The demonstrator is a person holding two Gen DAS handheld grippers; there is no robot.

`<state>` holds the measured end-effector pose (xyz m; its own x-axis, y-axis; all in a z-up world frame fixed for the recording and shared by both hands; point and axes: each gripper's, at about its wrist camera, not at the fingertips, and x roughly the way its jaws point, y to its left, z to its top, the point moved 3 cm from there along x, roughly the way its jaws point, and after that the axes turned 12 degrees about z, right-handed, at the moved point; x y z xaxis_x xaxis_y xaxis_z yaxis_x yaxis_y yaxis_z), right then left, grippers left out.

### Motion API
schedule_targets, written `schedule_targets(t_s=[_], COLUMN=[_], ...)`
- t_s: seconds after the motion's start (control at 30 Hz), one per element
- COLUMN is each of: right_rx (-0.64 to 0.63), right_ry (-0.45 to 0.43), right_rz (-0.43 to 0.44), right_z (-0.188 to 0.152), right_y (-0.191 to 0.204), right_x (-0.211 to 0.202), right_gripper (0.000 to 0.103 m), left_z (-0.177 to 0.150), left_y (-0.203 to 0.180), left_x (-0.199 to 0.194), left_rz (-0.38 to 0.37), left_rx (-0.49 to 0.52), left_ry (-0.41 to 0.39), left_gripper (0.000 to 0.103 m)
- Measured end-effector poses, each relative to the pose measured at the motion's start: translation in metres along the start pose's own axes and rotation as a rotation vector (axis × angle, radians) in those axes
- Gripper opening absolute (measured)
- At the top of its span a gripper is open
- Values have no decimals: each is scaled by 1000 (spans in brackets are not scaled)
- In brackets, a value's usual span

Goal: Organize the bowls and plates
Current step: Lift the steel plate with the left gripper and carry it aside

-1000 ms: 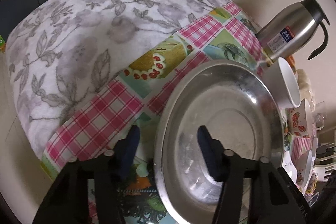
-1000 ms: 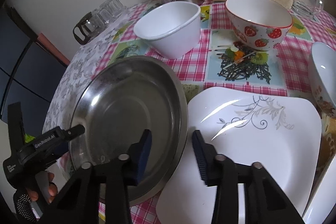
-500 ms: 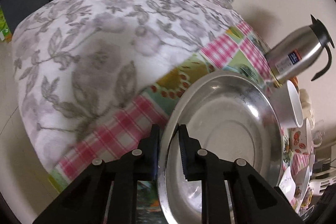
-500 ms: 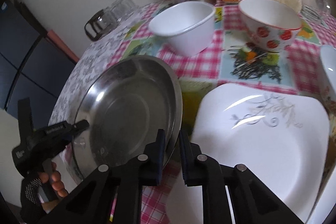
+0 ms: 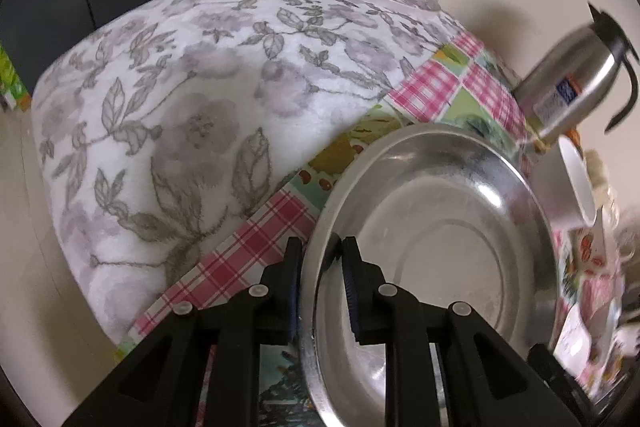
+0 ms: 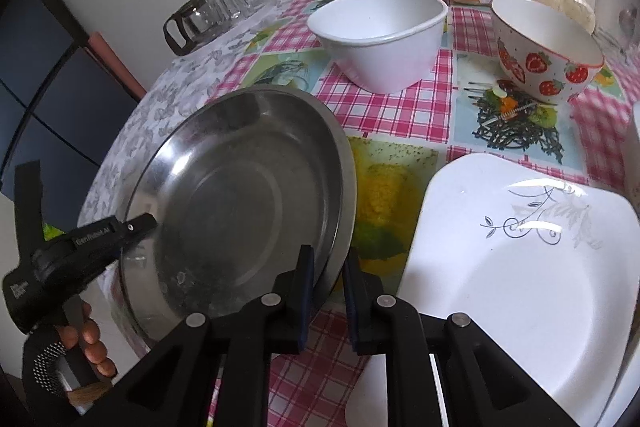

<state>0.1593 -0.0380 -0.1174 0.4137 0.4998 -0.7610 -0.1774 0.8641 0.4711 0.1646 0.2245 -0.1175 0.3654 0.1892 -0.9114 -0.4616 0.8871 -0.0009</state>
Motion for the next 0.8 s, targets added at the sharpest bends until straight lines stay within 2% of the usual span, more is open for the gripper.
schedule_targets(t_s=[0.13,0.5,0.8], right_rx=[16,-12,25], right_ry=[-19,-95,-140], right_rz=[32,14,-35], right_z=[-2,-6,-20], right_y=[-3,-3,-26], right_x=[-8,-50,-98], right_gripper=[15,17,17], left_z=[-1,-6,-29], left_y=[-6,-24,-69], left_x=[-10,-45,-82], left_rz=[9,-42,-106], left_rx=[52,102,206], left_ry=[-22,-84,-135], left_gripper=[20,20,20])
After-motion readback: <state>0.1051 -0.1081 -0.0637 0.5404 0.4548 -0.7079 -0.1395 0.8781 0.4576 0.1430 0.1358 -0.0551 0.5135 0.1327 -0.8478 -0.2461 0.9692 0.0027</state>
